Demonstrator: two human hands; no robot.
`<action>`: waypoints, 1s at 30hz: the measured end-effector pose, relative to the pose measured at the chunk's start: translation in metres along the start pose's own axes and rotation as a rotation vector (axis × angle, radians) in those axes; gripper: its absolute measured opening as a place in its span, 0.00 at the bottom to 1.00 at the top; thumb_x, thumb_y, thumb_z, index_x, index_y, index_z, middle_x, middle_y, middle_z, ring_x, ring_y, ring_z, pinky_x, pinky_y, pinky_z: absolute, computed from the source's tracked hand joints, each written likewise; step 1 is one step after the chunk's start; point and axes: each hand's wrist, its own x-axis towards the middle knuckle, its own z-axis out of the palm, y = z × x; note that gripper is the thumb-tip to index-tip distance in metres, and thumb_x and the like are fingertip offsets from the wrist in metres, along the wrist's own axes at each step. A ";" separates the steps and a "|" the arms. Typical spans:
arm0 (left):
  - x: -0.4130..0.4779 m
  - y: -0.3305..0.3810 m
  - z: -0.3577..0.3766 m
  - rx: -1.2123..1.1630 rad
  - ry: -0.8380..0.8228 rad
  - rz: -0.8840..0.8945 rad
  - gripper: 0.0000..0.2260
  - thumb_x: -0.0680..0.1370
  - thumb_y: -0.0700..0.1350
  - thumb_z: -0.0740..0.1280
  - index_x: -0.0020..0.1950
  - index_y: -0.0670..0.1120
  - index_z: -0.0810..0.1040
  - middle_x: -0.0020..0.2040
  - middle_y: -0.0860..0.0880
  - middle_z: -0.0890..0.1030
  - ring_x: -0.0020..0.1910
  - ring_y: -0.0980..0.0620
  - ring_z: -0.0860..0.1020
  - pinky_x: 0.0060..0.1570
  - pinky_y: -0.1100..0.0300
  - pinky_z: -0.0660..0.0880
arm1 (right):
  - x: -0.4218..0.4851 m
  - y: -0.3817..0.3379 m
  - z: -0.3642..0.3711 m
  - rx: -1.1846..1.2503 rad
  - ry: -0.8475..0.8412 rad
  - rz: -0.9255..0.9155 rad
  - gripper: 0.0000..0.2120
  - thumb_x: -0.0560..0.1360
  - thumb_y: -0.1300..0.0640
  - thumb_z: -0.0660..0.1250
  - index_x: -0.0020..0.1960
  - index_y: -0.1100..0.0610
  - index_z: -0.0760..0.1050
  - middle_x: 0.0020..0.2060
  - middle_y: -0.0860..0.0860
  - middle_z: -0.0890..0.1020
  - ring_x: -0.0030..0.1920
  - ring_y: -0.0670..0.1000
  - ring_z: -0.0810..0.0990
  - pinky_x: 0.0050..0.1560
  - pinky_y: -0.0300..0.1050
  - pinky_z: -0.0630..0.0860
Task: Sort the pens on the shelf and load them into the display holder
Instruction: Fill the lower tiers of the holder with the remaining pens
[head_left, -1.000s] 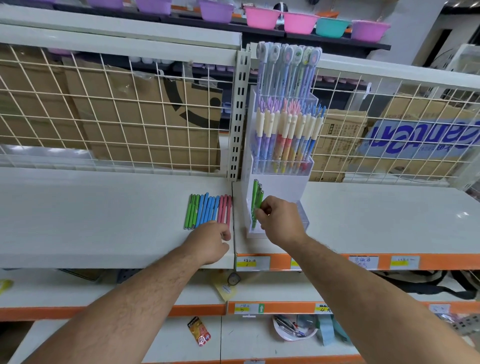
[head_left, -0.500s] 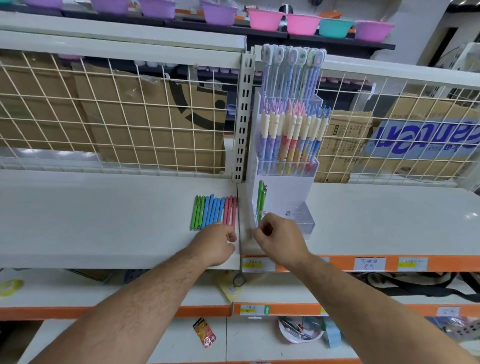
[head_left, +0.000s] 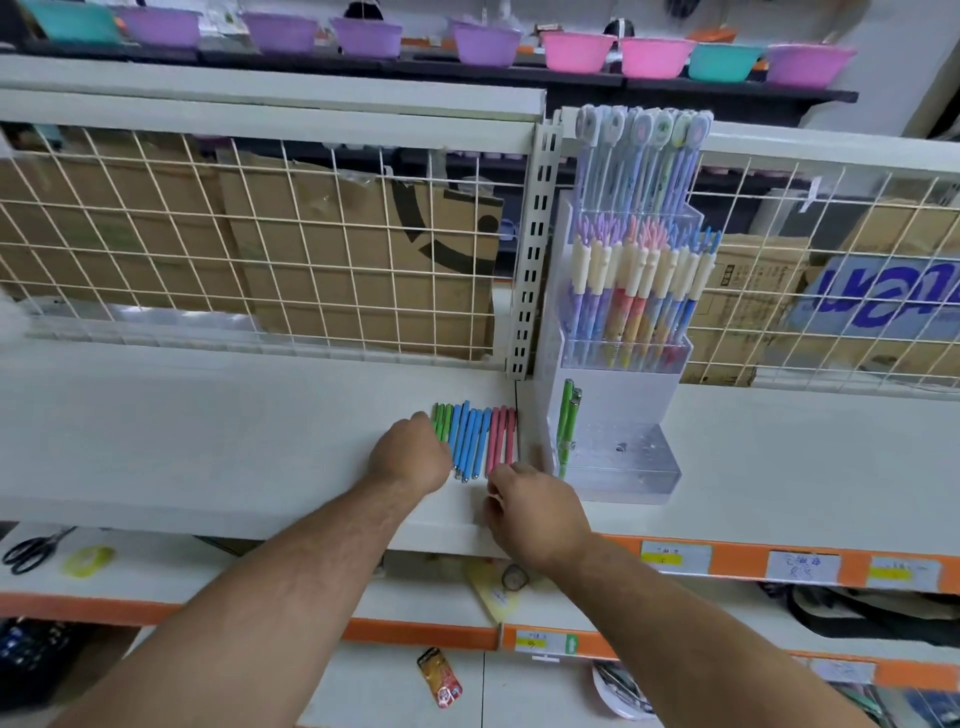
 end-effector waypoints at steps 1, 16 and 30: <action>0.002 0.000 0.001 0.002 -0.013 -0.018 0.09 0.80 0.48 0.65 0.54 0.43 0.73 0.48 0.46 0.78 0.44 0.48 0.76 0.38 0.56 0.70 | 0.001 -0.001 0.002 -0.003 -0.004 -0.003 0.08 0.78 0.51 0.61 0.52 0.54 0.74 0.47 0.53 0.80 0.41 0.56 0.80 0.36 0.43 0.68; 0.018 0.002 0.007 0.056 -0.031 -0.095 0.12 0.72 0.41 0.71 0.49 0.44 0.69 0.50 0.45 0.79 0.45 0.47 0.77 0.37 0.56 0.72 | 0.008 0.002 0.003 -0.004 -0.003 0.002 0.08 0.80 0.51 0.59 0.49 0.53 0.74 0.43 0.51 0.79 0.38 0.53 0.78 0.38 0.46 0.77; 0.022 -0.006 0.002 0.259 -0.100 -0.114 0.10 0.77 0.41 0.68 0.57 0.42 0.78 0.51 0.45 0.81 0.50 0.47 0.80 0.38 0.59 0.73 | 0.008 0.001 0.009 0.026 -0.032 0.021 0.06 0.80 0.51 0.61 0.49 0.52 0.73 0.43 0.50 0.79 0.38 0.52 0.77 0.37 0.43 0.72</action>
